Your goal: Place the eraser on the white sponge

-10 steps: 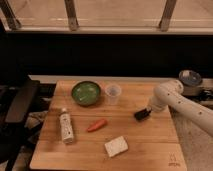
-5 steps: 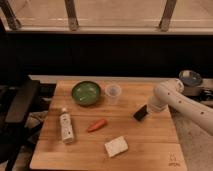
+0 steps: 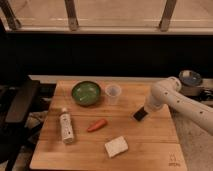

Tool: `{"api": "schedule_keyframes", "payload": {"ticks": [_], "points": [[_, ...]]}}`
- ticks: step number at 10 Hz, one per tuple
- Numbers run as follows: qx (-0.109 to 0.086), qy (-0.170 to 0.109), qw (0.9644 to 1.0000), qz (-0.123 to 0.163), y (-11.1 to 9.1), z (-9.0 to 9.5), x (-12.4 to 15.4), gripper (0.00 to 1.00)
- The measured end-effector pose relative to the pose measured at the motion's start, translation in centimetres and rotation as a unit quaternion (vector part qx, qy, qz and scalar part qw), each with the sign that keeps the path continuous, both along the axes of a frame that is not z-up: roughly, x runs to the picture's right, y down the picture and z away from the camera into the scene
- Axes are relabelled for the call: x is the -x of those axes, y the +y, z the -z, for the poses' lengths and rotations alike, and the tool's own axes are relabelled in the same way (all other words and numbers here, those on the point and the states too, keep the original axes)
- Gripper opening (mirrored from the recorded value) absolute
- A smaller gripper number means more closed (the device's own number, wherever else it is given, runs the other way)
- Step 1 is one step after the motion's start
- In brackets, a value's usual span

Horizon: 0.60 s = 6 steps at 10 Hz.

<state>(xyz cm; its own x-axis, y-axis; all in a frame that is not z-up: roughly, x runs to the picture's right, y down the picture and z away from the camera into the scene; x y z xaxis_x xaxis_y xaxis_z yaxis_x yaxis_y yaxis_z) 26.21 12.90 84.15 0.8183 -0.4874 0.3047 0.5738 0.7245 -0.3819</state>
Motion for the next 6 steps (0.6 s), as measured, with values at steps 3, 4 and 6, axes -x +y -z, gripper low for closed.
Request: {"api": "schedule_keyframes", "payload": {"ticks": [3, 4, 6], "points": [[0.015, -0.01, 0.9997, 0.015, -0.4, -0.2, 0.3, 0.8], [0.025, -0.015, 0.9993, 0.025, -0.3, -0.5, 0.6, 0.8], [0.041, -0.015, 0.9984, 0.036, 0.0, -1.2, 0.8, 0.8]]}}
